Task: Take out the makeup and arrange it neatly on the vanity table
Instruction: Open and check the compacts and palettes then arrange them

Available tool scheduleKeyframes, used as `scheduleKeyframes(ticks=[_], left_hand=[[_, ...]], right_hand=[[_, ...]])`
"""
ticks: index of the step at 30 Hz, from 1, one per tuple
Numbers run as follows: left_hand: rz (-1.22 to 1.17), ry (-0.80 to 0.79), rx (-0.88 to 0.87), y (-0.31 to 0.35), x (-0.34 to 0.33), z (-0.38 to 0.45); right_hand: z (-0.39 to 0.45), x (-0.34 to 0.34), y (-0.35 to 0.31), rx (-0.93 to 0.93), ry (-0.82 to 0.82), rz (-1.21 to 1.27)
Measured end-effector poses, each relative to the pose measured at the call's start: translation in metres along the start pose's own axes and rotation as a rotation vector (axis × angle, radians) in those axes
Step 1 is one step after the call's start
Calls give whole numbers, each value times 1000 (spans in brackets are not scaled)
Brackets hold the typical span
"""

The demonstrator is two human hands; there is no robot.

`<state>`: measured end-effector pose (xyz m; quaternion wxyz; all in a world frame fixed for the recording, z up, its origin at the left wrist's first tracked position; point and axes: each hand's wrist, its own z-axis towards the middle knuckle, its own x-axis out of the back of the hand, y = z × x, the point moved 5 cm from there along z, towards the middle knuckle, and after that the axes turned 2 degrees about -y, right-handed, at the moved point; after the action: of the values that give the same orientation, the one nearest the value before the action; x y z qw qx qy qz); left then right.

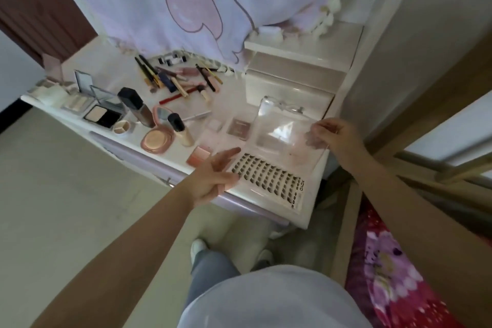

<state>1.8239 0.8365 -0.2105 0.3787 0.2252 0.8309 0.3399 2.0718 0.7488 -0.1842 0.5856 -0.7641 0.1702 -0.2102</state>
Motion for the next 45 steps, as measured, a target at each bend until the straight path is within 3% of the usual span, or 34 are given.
scheduleKeyframes(ticks=[4,12,21,31,38,45], left_hand=[[632,20,114,-36,14,8],[1121,231,49,-48,25,21],[1246,322,18,-64,34,22],[1371,293,42,-75,36,29],[1373,274,23,-79,37,32],[1386,255,10,-77,33,31]], right_hand=[[-5,4,29,-90,40,-23],[-3,-9,53,-117,21,-157],[6,-15,60,-179,2,-199],[12,-10,55,-175,-69,-407],[19,-4,60,-205,-67,-413],[43,5,79,-371,-53,-746]])
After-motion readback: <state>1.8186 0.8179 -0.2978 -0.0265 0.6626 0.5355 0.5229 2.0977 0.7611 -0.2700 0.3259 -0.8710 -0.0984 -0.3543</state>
